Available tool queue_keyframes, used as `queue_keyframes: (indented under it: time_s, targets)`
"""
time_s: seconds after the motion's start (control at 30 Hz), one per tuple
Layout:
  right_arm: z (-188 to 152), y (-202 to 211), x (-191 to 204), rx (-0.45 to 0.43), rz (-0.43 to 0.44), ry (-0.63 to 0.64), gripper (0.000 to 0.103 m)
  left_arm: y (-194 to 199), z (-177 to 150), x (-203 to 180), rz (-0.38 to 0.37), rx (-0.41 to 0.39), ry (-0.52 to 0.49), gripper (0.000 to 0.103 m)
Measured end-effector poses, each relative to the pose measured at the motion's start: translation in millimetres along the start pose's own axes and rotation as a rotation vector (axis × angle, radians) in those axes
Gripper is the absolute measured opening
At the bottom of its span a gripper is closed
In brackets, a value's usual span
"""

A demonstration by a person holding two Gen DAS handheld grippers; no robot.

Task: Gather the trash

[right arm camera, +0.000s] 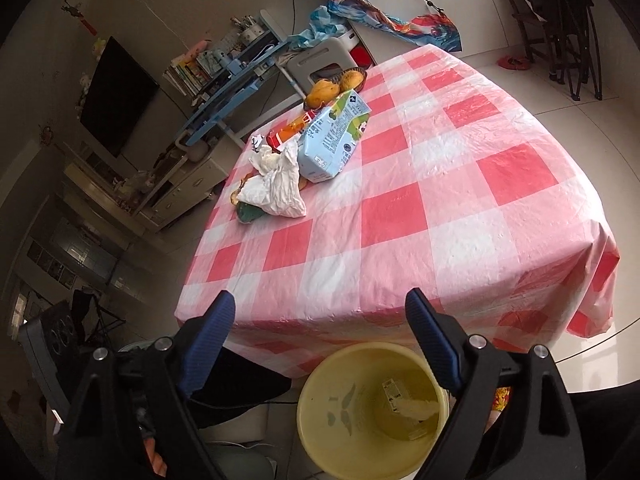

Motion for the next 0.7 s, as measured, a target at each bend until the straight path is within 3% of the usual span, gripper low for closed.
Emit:
queue_keyframes:
  time_s: [0.13,0.27,0.7]
  targets:
    - [-1.6,-2.7,-0.4,0.005,-0.014,0.012,0.084,10.3,10.8,21.6,0.007,-0.057,0.101,0.065]
    - [-3.2,-3.8,2.0,0.004,-0.027,0.034,0.084,7.7,13.8,33.6,0.009,-0.065,0.159,0.066]
    - [-8.1,-6.5,10.1,0.008,-0.053,0.092,0.085,5.7,13.1,37.0,0.027,-0.078,0.176,0.07]
Point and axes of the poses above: each gripper's, at about its wrist camera, not at the fingertips, and y roughly against the way its jaws point, x to its left, z to its top, the point moved 9 cm from there along -y, roughly the way its jaws point, and after that the axes turned 2 degrees about -z, right-handed, at the moved point
